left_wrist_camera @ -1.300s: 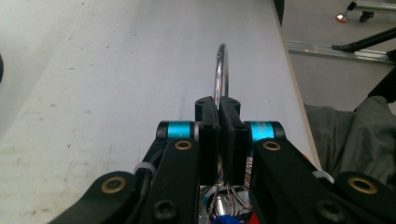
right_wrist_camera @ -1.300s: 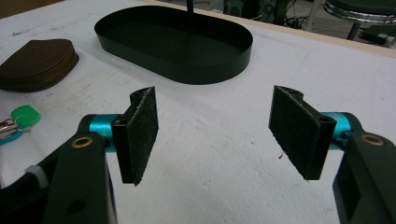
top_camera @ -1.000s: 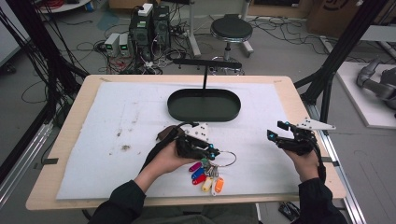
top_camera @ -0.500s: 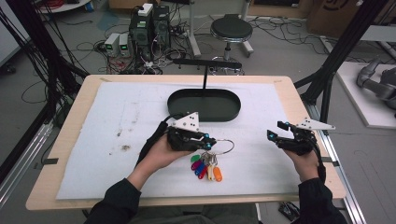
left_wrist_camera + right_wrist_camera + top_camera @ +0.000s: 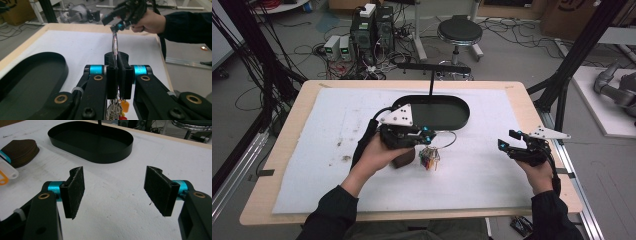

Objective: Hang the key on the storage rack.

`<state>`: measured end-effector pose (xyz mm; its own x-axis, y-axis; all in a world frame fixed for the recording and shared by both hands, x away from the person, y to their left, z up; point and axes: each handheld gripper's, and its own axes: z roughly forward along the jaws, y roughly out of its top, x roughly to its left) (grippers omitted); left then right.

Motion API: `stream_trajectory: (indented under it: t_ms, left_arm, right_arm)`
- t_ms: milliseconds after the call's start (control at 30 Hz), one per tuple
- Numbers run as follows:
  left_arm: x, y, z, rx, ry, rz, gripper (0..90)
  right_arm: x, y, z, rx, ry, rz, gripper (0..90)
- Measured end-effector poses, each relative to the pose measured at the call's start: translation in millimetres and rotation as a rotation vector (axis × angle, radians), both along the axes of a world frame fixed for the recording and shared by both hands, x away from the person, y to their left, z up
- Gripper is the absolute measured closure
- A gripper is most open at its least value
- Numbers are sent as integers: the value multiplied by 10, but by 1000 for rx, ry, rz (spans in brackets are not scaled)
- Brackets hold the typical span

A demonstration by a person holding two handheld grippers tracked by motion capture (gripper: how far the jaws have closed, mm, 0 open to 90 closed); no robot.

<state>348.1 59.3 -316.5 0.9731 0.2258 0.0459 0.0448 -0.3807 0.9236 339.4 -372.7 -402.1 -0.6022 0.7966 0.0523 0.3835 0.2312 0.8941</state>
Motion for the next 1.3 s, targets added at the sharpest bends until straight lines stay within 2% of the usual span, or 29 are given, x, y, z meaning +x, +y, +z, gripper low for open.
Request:
stream_trajectory:
  t_ms: [233,600,967,1033,1300]
  left_arm:
    - [100,142,105,-39,2,51,863]
    - [340,368,205,-49,2,152,864]
    - [611,553,379,-80,-27,250,865]
    - [657,585,387,-98,-29,265,865]
    - [852,662,397,-94,-36,326,867]
  right_arm:
    - [4,8,-1,-2,-1,1,337]
    - [9,-16,-8,-5,-2,-5,337]
    - [18,-7,-12,-9,-1,-4,337]
    - [18,-11,-12,-9,0,-3,337]
    - [20,-7,-13,-10,0,-5,338]
